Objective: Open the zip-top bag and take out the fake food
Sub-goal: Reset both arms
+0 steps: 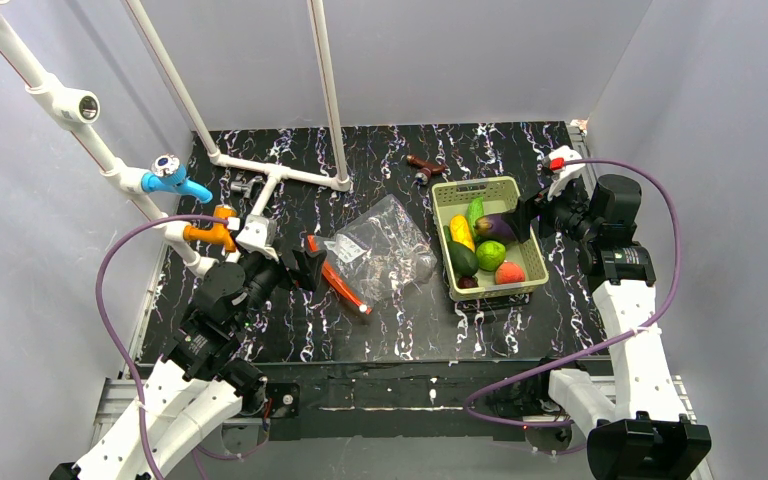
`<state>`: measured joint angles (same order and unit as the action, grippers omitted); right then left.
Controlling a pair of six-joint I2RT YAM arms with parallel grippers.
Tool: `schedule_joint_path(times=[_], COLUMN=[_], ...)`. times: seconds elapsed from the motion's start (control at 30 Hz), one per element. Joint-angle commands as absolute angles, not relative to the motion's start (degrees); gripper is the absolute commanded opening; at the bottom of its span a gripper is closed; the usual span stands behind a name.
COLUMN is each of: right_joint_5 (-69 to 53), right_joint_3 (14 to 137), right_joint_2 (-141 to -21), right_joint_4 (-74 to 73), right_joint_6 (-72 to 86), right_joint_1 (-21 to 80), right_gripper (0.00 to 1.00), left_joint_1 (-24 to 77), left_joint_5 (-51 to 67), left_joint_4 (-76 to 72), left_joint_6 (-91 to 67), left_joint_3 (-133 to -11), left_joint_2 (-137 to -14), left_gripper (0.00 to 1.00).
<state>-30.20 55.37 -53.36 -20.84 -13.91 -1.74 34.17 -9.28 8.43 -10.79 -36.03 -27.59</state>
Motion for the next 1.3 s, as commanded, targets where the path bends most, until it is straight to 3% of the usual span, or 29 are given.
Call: schedule_joint_path(times=[0.0,0.1,0.13,0.2,1.27], right_joint_5=[-30.9,-30.9,-23.0,-30.5,-30.6], right_joint_3=[55.3,55.4,55.4,55.4,55.6], right_joint_2=[-53.1,-53.0,-53.1,-53.1,-53.0], right_joint_4=[-18.4,-18.4,-18.4,-18.4,-18.5], right_joint_6=[-14.2,-14.2,-14.2,-14.2,-14.2], right_joint_1=[-1.7,-1.7,-1.7,-1.7,-1.7], right_gripper=[0.84,0.84,0.84,0.84,0.84], left_joint_1=[33.9,33.9,33.9,33.9,33.9], left_joint_5=[-10.3,-10.4,-10.4,-10.4,-10.4], left_joint_4=[8.9,9.0,9.0,9.0,9.0], left_joint_6=[-9.8,-9.8,-9.9,-9.8,-9.8], left_joint_3=[-35.6,-35.5,-35.5,-35.5,-35.5], left_joint_2=[-27.7,-27.6,-27.6,-27.7,-27.8], left_gripper=[1.00,1.00,1.00,1.00,0.99])
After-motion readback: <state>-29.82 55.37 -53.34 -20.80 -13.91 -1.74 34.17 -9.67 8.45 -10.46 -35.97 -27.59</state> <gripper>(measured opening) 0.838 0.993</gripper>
